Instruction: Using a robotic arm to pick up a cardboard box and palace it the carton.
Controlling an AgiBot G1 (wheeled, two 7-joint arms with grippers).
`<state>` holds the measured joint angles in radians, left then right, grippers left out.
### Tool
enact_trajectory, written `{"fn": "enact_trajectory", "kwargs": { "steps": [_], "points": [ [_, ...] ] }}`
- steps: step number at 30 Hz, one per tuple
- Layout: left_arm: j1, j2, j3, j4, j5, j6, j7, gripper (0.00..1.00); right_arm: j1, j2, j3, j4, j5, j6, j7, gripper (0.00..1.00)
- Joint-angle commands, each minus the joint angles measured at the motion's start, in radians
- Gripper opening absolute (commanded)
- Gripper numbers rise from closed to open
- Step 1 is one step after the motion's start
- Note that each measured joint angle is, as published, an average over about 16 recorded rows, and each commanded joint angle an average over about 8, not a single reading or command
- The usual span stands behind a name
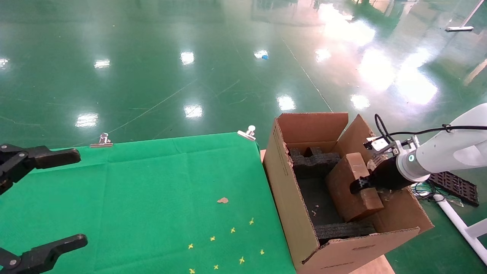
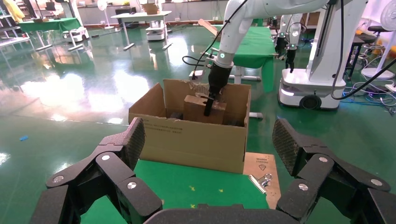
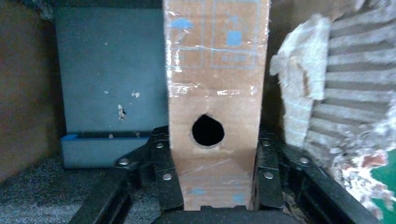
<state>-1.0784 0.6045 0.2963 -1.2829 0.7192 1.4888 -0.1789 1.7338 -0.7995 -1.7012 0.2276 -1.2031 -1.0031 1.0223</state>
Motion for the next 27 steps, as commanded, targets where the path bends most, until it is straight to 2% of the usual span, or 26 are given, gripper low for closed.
{"fn": "enact_trajectory", "kwargs": {
  "steps": [1,8,13,20,27],
  "points": [
    [0.000,0.000,0.000,0.000,0.000,0.000,0.000,1.00,0.003,-0.004,0.000,-0.008,0.000,-0.004,-0.003,1.00],
    [0.000,0.000,0.001,0.000,0.000,0.000,0.000,1.00,0.047,-0.012,0.001,-0.018,-0.006,-0.018,-0.025,1.00],
    [0.000,0.000,0.001,0.000,-0.001,0.000,0.000,1.00,0.143,-0.003,0.011,0.006,-0.007,-0.031,-0.070,1.00],
    [0.000,0.000,0.001,0.000,-0.001,0.000,0.001,1.00,0.318,0.068,0.062,0.128,0.026,-0.023,-0.175,1.00],
    [0.000,-0.001,0.001,0.000,-0.001,-0.001,0.001,1.00,0.369,0.141,0.123,0.248,0.066,0.005,-0.235,1.00]
  ]
}}
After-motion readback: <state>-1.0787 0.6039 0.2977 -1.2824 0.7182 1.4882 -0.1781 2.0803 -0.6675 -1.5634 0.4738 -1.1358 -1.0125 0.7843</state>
